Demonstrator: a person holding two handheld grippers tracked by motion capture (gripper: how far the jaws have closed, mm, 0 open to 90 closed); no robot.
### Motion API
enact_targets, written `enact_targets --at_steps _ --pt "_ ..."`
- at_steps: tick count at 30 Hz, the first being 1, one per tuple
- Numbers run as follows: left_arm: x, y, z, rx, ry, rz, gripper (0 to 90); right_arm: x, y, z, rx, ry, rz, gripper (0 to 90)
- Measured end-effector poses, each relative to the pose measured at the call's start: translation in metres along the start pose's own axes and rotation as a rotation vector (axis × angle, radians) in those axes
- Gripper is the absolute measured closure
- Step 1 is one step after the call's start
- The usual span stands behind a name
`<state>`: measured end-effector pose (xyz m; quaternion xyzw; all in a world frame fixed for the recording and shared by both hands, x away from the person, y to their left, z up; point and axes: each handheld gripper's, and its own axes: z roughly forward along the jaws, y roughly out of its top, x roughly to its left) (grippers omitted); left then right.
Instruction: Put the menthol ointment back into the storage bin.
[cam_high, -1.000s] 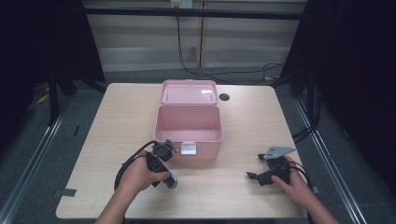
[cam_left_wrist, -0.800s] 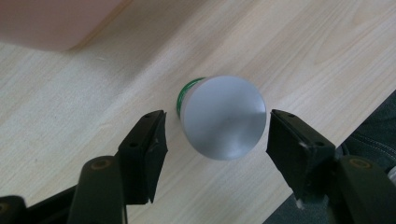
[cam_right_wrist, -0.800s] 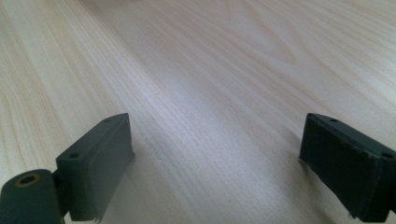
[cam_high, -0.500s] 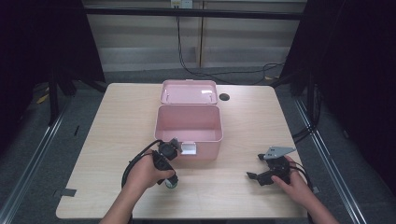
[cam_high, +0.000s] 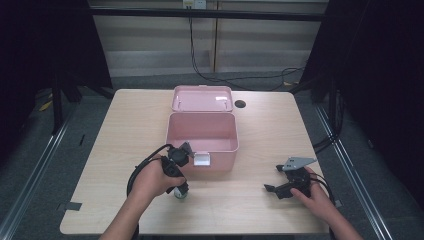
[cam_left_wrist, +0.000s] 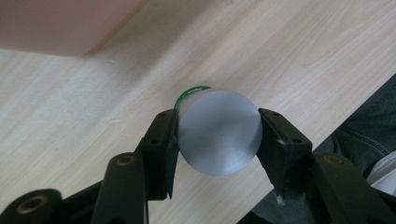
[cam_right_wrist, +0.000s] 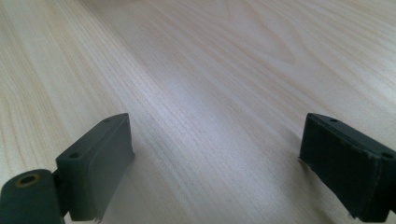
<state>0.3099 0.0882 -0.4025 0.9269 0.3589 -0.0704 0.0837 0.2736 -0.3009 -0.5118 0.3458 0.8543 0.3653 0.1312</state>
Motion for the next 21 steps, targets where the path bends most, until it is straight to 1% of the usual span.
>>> enact_targets --at_steps 3,5,9,12,15,16,17,18,19,21 --pt "-0.001 0.002 -0.01 0.0 -0.011 -0.004 50.1 0.0 0.0 0.0 0.0 0.0 0.0 8.9" --pt "-0.001 0.003 -0.017 -0.005 -0.009 -0.008 50.1 0.0 0.0 0.0 -0.001 -0.001 0.003 8.9" --pt "-0.003 0.006 -0.029 -0.004 -0.012 0.0 50.1 0.0 0.0 0.0 -0.001 -0.001 0.003 8.9" --pt "-0.003 0.008 -0.036 0.001 -0.013 0.007 50.1 0.0 0.0 0.0 -0.003 -0.001 0.0 8.8" --pt "-0.004 0.01 -0.041 -0.004 -0.022 0.0 50.1 0.0 0.0 0.0 -0.003 -0.001 0.0 8.9" --pt "-0.005 0.011 -0.043 -0.004 -0.024 -0.008 50.1 0.0 0.0 0.0 -0.003 -0.001 -0.001 8.9" --pt "-0.004 0.011 -0.045 -0.007 -0.033 -0.003 50.1 0.0 0.0 0.0 -0.003 -0.001 -0.001 8.9" --pt "-0.003 0.012 -0.047 -0.003 -0.034 -0.003 50.1 0.0 0.0 0.0 -0.003 -0.001 -0.001 8.9" --pt "-0.003 0.014 -0.05 -0.004 -0.037 -0.019 50.1 0.0 0.0 0.0 -0.003 -0.001 -0.001 8.9" --pt "-0.002 0.015 -0.051 -0.004 -0.034 -0.017 50.1 0.0 0.0 0.0 -0.003 -0.001 -0.001 8.9"
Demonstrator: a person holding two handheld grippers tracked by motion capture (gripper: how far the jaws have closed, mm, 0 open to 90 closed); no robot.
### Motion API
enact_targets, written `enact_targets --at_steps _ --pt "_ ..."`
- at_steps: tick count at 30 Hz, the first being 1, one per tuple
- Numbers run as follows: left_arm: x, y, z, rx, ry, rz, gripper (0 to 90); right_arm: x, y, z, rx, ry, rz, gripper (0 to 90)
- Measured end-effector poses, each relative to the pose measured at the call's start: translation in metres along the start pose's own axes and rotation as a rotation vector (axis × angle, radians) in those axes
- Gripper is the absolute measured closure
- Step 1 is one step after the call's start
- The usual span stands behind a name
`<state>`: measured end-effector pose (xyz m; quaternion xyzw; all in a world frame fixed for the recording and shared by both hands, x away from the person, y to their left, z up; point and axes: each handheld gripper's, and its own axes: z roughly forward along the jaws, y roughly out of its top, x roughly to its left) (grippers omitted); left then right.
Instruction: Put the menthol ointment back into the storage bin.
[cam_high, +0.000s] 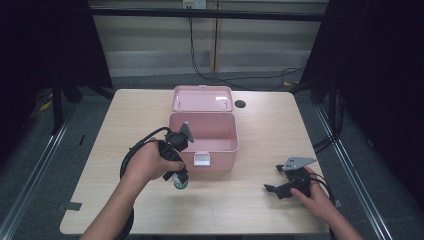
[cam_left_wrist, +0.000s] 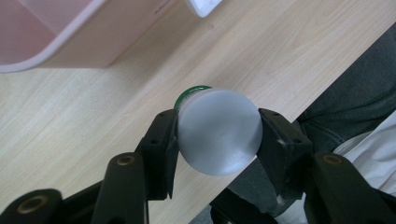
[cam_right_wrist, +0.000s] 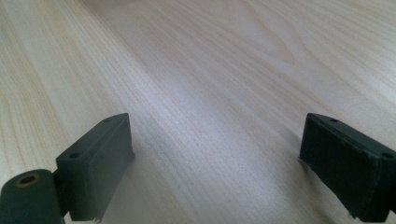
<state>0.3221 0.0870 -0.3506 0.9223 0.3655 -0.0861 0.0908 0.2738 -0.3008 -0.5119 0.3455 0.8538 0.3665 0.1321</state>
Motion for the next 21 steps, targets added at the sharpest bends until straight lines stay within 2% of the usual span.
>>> enact_targets --at_steps 9,13,21 --pt "0.002 0.009 -0.017 -0.008 0.005 -0.007 50.2 0.0 0.0 0.0 0.001 0.0 0.001 8.9" --pt "0.003 0.012 -0.025 -0.02 -0.008 -0.015 50.1 0.0 0.0 0.0 0.001 0.0 0.002 8.9" --pt "0.006 0.018 -0.037 -0.028 0.002 -0.021 50.1 0.0 0.0 0.0 0.001 0.0 0.002 8.9"
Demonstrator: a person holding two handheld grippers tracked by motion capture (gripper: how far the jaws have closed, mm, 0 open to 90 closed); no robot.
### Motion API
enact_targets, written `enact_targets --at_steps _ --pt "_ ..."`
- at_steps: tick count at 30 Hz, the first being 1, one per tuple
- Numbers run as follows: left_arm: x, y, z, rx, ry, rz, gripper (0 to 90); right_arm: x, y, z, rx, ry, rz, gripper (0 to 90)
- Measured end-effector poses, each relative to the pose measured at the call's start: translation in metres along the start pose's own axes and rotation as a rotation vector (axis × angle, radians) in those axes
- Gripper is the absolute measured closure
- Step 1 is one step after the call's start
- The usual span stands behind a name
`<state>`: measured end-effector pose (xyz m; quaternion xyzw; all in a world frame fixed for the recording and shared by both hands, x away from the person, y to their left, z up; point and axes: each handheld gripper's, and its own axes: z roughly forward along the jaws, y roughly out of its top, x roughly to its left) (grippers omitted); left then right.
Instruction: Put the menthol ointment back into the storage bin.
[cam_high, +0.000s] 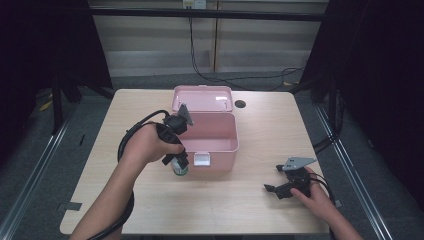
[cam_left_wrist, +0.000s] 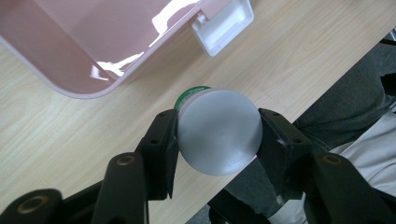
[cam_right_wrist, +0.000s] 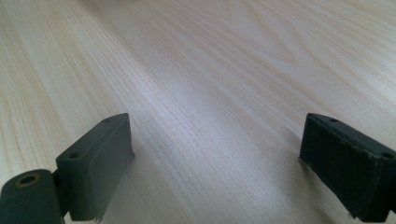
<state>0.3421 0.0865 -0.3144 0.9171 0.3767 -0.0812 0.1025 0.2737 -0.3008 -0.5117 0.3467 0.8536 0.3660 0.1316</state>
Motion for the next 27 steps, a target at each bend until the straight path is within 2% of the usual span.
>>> enact_targets --at_steps 16,27 --pt "0.004 0.022 -0.029 -0.036 0.002 -0.026 50.2 0.0 0.0 0.0 0.002 0.001 -0.001 8.9" --pt "0.006 0.046 -0.032 -0.046 0.033 -0.03 50.1 0.0 0.0 0.0 0.002 0.001 -0.001 8.9"
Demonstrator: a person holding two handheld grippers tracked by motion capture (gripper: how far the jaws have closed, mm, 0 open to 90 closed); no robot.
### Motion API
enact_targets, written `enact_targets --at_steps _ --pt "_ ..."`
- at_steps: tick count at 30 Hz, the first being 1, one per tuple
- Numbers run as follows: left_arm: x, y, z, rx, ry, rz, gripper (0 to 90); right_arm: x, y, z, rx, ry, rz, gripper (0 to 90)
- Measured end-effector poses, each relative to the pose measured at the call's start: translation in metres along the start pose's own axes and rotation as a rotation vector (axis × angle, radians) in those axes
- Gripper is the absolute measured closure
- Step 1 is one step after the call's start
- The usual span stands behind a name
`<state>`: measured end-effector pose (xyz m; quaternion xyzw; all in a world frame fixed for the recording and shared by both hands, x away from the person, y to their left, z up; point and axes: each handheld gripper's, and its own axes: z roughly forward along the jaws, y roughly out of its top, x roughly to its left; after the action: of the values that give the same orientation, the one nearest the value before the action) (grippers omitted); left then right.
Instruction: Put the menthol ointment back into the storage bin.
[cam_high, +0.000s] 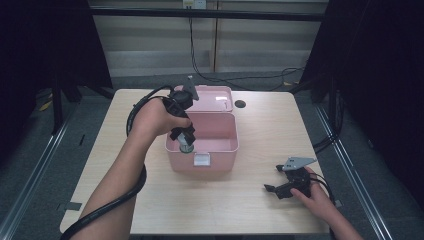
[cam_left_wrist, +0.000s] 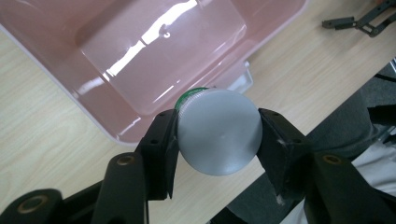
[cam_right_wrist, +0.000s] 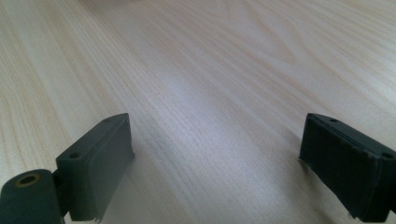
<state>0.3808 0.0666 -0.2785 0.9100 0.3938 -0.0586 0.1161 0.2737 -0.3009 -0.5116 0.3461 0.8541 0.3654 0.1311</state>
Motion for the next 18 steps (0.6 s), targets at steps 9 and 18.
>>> enact_targets --at_steps 9,18 --pt "0.004 0.014 0.002 -0.014 0.013 -0.018 50.1 0.0 0.0 0.0 0.0 0.0 0.0 8.9" --pt "0.013 0.027 0.01 -0.02 0.03 -0.045 50.2 0.0 0.0 0.0 0.002 0.0 -0.003 8.9"
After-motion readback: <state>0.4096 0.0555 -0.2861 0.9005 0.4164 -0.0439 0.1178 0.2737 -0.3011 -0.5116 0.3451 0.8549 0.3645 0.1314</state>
